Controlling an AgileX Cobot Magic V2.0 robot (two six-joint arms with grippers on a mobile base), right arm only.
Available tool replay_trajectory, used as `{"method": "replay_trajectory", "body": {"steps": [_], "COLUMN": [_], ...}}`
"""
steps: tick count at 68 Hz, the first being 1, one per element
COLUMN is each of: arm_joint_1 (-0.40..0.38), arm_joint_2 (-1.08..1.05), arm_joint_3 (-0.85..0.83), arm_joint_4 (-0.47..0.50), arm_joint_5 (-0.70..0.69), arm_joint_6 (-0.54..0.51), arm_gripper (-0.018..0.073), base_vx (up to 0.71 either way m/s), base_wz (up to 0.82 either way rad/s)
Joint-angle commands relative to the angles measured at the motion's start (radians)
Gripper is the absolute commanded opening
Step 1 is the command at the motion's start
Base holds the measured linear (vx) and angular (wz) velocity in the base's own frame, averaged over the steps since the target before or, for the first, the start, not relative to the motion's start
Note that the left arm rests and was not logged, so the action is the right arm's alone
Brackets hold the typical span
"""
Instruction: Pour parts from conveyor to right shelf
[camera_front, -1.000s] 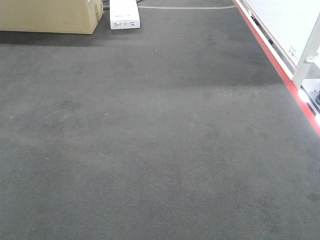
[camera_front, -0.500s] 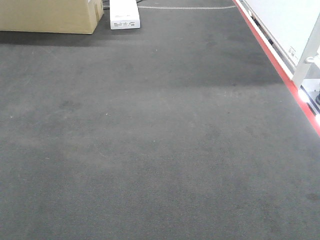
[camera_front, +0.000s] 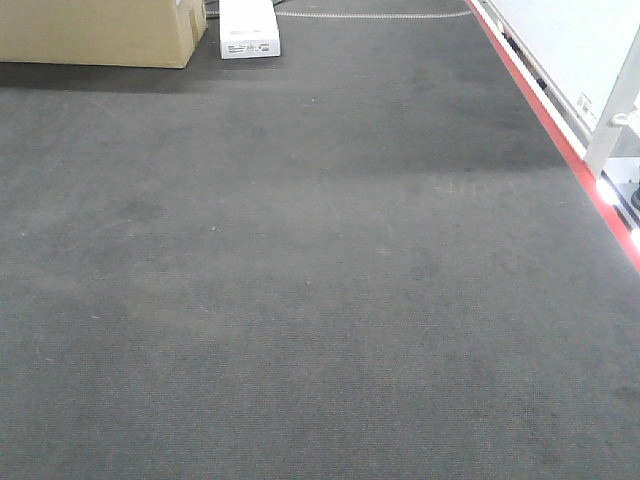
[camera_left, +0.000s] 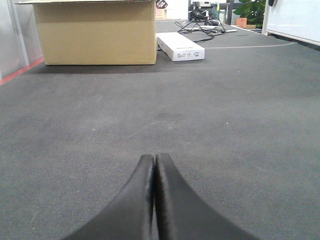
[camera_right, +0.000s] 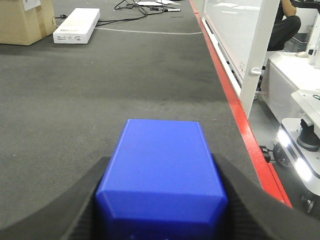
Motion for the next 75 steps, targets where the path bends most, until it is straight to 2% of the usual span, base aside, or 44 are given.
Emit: {"method": "replay_trajectory", "body": {"steps": [1,47,75], "arm_joint_1": [-0.006,-0.006,-0.006], "arm_joint_2": [0.009,0.009,0.009], "arm_joint_3": [-0.026,-0.026,-0.026], "arm_joint_4": [0.001,0.001,0.002], "arm_joint_5": [-0.081,-0.081,-0.081], "arm_joint_6": [-0.007,-0.007,-0.007], "arm_gripper": [-0.0006,-0.0006,-0.0006], "base_vx": [0.00,-0.02,-0.22], "base_wz": [0.00,-0.02,-0.05]}}
